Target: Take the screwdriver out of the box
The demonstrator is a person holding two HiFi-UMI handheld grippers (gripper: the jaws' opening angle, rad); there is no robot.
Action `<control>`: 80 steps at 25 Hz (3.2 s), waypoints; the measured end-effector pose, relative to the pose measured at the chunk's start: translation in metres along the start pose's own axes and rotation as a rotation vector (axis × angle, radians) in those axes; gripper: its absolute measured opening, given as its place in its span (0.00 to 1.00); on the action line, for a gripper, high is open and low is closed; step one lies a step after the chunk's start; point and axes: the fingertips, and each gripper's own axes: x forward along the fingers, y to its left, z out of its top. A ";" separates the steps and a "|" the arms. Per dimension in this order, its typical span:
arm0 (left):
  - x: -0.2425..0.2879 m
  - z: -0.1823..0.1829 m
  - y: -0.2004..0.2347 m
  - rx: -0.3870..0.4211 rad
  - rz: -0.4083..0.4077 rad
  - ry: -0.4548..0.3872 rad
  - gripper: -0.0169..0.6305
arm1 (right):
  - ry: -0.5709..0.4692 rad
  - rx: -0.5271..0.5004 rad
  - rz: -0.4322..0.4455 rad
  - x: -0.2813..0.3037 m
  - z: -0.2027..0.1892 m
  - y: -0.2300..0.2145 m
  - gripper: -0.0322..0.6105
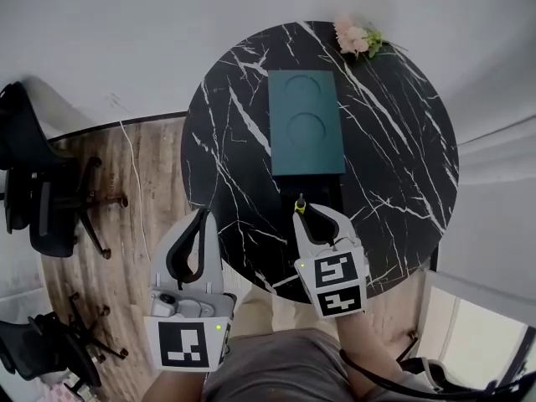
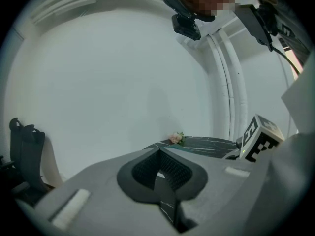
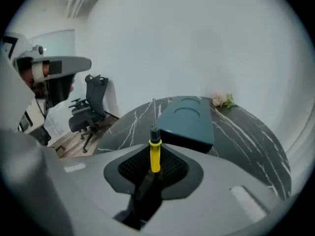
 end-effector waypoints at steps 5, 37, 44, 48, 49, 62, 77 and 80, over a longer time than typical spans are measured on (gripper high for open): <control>-0.001 0.034 -0.014 0.025 -0.034 -0.087 0.03 | -0.151 -0.016 -0.017 -0.042 0.051 -0.002 0.18; 0.005 0.090 -0.081 0.067 -0.161 -0.202 0.03 | -0.332 0.033 -0.196 -0.138 0.069 -0.071 0.09; 0.001 0.067 -0.067 0.036 -0.120 -0.144 0.03 | -0.247 0.001 -0.100 -0.099 0.054 -0.050 0.09; 0.002 0.054 -0.058 0.017 -0.095 -0.106 0.03 | -0.174 -0.026 -0.036 -0.075 0.039 -0.037 0.12; 0.003 0.050 -0.056 0.012 -0.090 -0.097 0.03 | -0.156 -0.033 -0.021 -0.070 0.035 -0.033 0.14; 0.014 -0.012 -0.035 -0.062 -0.030 0.037 0.03 | 0.069 -0.084 0.117 -0.008 -0.027 -0.004 0.25; 0.035 -0.039 -0.008 -0.117 0.004 0.082 0.03 | 0.305 -0.178 0.118 0.027 -0.062 0.001 0.29; 0.037 -0.040 -0.003 -0.125 0.007 0.084 0.03 | 0.314 -0.179 0.111 0.031 -0.060 0.001 0.29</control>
